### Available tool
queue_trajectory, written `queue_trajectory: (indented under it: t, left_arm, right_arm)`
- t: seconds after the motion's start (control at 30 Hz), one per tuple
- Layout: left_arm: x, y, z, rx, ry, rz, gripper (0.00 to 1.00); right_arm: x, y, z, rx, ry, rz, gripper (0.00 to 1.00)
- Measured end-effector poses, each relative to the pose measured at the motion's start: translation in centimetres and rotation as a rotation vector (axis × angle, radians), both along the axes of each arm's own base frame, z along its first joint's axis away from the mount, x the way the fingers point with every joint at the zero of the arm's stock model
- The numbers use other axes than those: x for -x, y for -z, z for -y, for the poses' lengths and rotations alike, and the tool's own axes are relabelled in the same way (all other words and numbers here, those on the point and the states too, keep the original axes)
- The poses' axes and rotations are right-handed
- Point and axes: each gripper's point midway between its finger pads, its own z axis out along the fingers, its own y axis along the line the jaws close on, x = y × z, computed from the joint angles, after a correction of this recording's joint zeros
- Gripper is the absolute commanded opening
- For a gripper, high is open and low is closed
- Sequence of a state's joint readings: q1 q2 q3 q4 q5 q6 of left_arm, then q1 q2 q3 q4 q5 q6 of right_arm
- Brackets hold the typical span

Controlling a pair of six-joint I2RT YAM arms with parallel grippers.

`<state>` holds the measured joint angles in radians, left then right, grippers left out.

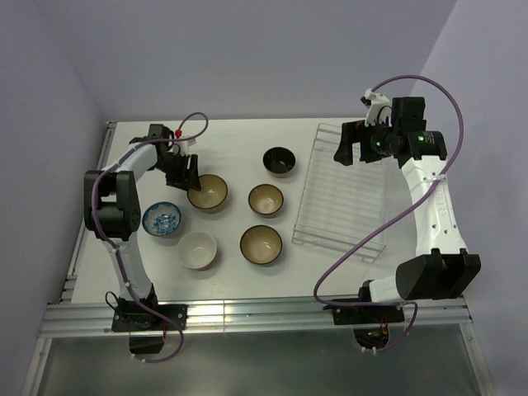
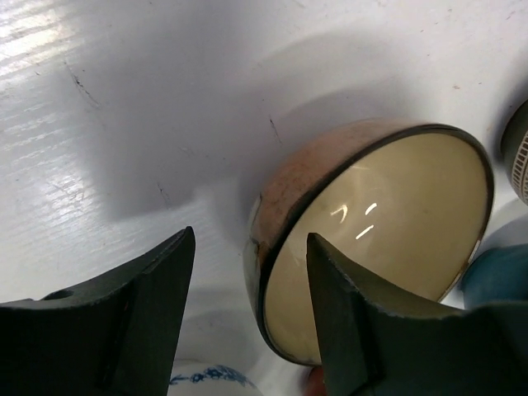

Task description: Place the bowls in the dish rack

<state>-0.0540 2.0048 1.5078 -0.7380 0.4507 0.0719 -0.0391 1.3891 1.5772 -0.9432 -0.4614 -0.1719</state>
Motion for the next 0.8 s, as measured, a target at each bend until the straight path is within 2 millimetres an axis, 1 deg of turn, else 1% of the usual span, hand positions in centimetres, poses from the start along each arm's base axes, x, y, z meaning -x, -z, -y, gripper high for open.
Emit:
queue_trajectory:
  t: [0.23, 0.33, 0.37, 0.5, 0.6, 0.7, 0.73, 0.8]
  left_arm:
    - [0.4, 1.7, 0.4, 0.020, 0.006, -0.050, 0.55]
    - [0.5, 2.1, 0.6, 0.032, 0.007, -0.064, 0.50]
    - [0.6, 2.1, 0.7, 0.038, 0.008, -0.067, 0.47]
    - [0.7, 2.3, 1.0, 0.056, 0.011, -0.076, 0.46]
    - [0.6, 2.1, 1.3, 0.072, 0.011, -0.074, 0.39]
    - [0.6, 2.2, 1.4, 0.083, 0.013, -0.076, 0.37]
    - [0.6, 2.4, 1.5, 0.085, 0.013, -0.080, 0.34]
    - [0.8, 2.6, 1.7, 0.099, 0.014, -0.094, 0.31]
  right_arm:
    - [0.0, 0.6, -0.4, -0.025, -0.001, -0.024, 1.00]
    - [0.2, 1.3, -0.5, -0.031, -0.002, -0.042, 1.00]
    - [0.2, 1.4, -0.5, -0.032, -0.002, -0.047, 1.00]
    - [0.3, 1.6, -0.5, -0.033, -0.003, -0.051, 1.00]
    - [0.3, 1.6, -0.6, -0.037, -0.006, -0.053, 1.00]
    - [0.2, 1.7, -0.6, -0.040, -0.009, -0.056, 1.00]
    - [0.2, 1.7, -0.7, -0.041, -0.009, -0.058, 1.00]
    - [0.2, 1.8, -0.7, -0.045, -0.010, -0.062, 1.00]
